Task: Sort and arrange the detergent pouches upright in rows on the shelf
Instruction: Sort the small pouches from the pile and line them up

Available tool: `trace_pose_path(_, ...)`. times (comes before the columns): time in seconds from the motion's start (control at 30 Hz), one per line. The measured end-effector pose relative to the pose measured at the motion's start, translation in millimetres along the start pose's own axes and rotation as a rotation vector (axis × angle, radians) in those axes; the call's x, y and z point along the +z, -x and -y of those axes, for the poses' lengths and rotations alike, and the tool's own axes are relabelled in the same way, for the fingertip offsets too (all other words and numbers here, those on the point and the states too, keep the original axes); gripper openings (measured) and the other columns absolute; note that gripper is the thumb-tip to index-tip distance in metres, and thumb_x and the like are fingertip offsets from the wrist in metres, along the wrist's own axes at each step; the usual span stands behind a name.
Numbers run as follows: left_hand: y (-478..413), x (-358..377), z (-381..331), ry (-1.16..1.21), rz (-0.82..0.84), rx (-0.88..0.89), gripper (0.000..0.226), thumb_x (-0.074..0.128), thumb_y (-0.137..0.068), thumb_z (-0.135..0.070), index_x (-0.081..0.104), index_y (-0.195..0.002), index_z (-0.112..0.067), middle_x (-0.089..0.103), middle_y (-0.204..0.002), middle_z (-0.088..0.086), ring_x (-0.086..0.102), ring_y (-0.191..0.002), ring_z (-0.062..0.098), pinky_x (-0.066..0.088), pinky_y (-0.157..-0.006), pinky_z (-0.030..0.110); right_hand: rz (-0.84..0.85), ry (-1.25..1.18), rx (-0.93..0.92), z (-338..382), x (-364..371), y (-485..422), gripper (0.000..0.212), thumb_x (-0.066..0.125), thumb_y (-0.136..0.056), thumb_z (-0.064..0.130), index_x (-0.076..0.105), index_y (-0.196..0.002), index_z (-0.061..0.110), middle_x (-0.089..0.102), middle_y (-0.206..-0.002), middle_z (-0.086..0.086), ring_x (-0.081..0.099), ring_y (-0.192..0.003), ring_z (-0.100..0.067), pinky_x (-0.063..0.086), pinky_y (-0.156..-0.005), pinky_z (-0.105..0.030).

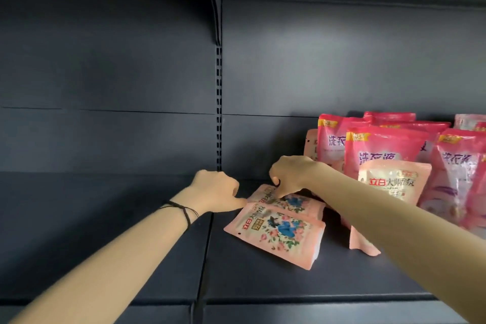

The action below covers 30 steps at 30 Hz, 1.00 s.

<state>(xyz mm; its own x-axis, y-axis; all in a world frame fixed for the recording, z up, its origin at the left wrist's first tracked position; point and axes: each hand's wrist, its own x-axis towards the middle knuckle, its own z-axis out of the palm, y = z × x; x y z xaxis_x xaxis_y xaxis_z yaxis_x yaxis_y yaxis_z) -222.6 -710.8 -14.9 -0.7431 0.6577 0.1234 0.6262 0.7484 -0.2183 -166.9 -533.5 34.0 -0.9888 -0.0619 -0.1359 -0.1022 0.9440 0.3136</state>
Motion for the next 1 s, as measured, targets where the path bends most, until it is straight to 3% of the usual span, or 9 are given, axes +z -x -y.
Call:
trace_pose_path(0.17, -30.1, 25.9, -5.8, 0.229, 0.055, -0.056, 0.062, 0.035, -0.084, -0.074, 0.063, -0.109, -0.026, 0.065, -0.097, -0.003, 0.061, -0.086, 0.019, 0.04, -0.063, 0.028, 0.081, -0.223, 0.08, -10.7, 17.3, -45.7, 0.038, 0.055, -0.094, 0.039, 0.065, -0.115, 0.009, 0.068, -0.109, -0.008, 0.065, -0.094, -0.023, 0.051, -0.078, -0.031)
trace_pose_path(0.33, -44.3, 43.9, -5.0, 0.385, 0.033, -0.097, 0.074, 0.033, -0.078, -0.08, 0.065, -0.107, -0.02, 0.064, -0.1, -0.002, 0.061, -0.086, 0.019, 0.046, -0.063, 0.029, 0.125, -0.476, 0.137, -16.2, 35.3, -80.0, 0.032, 0.049, -0.097, 0.023, 0.061, -0.124, 0.009, 0.062, -0.124, -0.01, 0.062, -0.106, -0.027, 0.053, -0.092, -0.04)
trace_pose_path(0.47, -46.9, 54.3, -3.1, 0.47, 0.017, -0.118, 0.068, 0.035, -0.079, -0.078, 0.064, -0.109, -0.025, 0.057, -0.109, -0.007, 0.056, -0.09, 0.014, 0.044, -0.063, 0.029, 0.087, -0.608, 0.129, -19.2, 46.8, -89.8, 0.013, 0.056, -0.092, 0.012, 0.066, -0.096, 0.019, 0.064, -0.103, 0.001, 0.062, -0.092, -0.016, 0.053, -0.082, -0.031)
trace_pose_path(0.53, -46.7, 56.2, -3.1, 0.505, 0.017, -0.116, 0.066, 0.036, -0.08, -0.075, 0.062, -0.115, -0.026, 0.055, -0.113, -0.006, 0.053, -0.092, 0.013, 0.04, -0.06, 0.028, 0.063, -0.651, 0.126, -18.1, 49.0, -88.8, 0.02, 0.056, -0.091, 0.007, 0.061, -0.084, 0.025, 0.059, -0.093, 0.006, 0.056, -0.082, -0.009, 0.047, -0.072, -0.024)
trace_pose_path(0.63, -47.1, 54.9, -3.3, 0.601, 0.041, -0.119, 0.061, 0.041, -0.081, -0.072, 0.066, -0.109, -0.024, 0.058, -0.108, -0.007, 0.057, -0.093, 0.013, 0.051, -0.071, 0.033, -0.026, -0.687, 0.152, -16.1, 45.7, -85.4, 0.029, 0.049, -0.089, -0.004, 0.062, -0.084, 0.022, 0.057, -0.097, 0.004, 0.056, -0.087, -0.011, 0.045, -0.073, -0.024)
trace_pose_path(0.7, -48.5, 52.6, -4.3, 0.839, 0.082, -0.149, 0.048, 0.05, -0.083, -0.065, 0.069, -0.1, -0.024, 0.065, -0.103, -0.009, 0.06, -0.094, 0.01, 0.053, -0.078, 0.034, -0.111, -0.701, 0.15, -15.3, 35.4, -80.5, 0.033, 0.045, -0.089, -0.007, 0.066, -0.087, 0.019, 0.059, -0.103, 0.001, 0.057, -0.093, -0.014, 0.044, -0.076, -0.023)
trace_pose_path(0.83, -49.7, 42.2, -3.7, 1.374, 0.048, -0.257, 0.011, 0.068, -0.084, -0.038, 0.069, -0.086, -0.027, 0.07, -0.091, -0.01, 0.062, -0.095, 0.01, 0.044, -0.068, 0.025, -0.357, -0.803, 0.123, -17.9, 7.1, -68.6, 0.034, 0.041, -0.094, -0.007, 0.071, -0.098, 0.01, 0.065, -0.101, -0.001, 0.058, -0.09, -0.011, 0.039, -0.07, -0.011)
trace_pose_path(0.9, -50.8, 39.1, 0.6, 1.669, -0.033, -0.307, 0.012, 0.072, -0.083, -0.023, 0.07, -0.094, -0.02, 0.074, -0.096, -0.002, 0.066, -0.1, 0.017, 0.048, -0.074, 0.028, -0.466, -0.883, 0.11, -20.4, -5.7, -61.9, 0.035, 0.04, -0.093, -0.008, 0.069, -0.096, 0.01, 0.062, -0.091, 0.003, 0.056, -0.08, -0.008, 0.036, -0.059, -0.006)
trace_pose_path(1.0, -51.3, 32.5, 3.8, 2.071, -0.132, -0.249, 0.023, 0.07, -0.083, -0.015, 0.065, -0.104, -0.008, 0.073, -0.105, 0.008, 0.067, -0.105, 0.024, 0.052, -0.082, 0.033, -0.625, -1.087, 0.041, -22.8, -17.5, -54.0, 0.035, 0.038, -0.094, -0.01, 0.063, -0.089, 0.014, 0.059, -0.086, 0.003, 0.054, -0.072, -0.007, 0.038, -0.058, -0.009)
